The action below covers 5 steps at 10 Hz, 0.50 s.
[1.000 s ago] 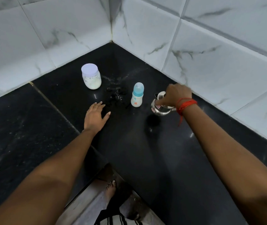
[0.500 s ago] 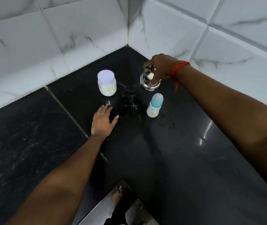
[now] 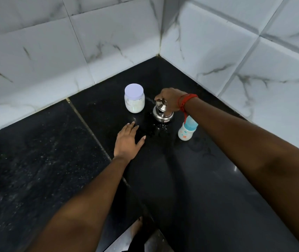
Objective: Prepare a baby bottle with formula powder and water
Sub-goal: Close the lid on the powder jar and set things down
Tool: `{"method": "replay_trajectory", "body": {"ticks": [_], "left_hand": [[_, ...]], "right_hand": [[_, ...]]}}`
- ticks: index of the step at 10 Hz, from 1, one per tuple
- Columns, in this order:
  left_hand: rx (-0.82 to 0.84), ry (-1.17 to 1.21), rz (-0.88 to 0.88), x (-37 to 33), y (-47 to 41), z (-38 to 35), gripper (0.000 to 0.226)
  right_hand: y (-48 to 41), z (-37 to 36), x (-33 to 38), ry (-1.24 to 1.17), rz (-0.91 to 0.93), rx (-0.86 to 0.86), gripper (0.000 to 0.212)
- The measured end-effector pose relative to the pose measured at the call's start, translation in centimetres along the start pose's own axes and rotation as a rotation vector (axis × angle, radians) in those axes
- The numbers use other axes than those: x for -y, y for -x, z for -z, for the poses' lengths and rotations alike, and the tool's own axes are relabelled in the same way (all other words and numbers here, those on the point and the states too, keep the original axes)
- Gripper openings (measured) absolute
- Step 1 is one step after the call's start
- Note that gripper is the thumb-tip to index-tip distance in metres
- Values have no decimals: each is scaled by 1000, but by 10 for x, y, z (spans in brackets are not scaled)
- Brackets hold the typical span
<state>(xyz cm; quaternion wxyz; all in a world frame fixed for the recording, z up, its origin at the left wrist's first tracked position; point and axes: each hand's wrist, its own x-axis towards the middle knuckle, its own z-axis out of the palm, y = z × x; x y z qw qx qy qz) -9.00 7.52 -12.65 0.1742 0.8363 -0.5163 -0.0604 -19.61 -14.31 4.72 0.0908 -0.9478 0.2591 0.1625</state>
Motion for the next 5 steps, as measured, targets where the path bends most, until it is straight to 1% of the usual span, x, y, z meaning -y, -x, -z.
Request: {"method": "replay_trajectory", "body": {"ticks": [1,2,3,4,5], "left_hand": [[4,5,3,-1,1,1,64],[-7,3,-11,0,-1,3,62],[-35,60,-15,-4,-5,16,61],[-123,84,-39,-11,-18,34,65],[-167,55,-68,-24,-35,61,73]], "right_hand": [[0,-8,-1,-12,-14,18,70],[0,-14,-5,-43,-29,6,75],[5,-14,-5,-47,-58,8,87],[14,-13,-8,-59,-67,-54,96],[27,-14,-7,-54,-87,-240,99]]}}
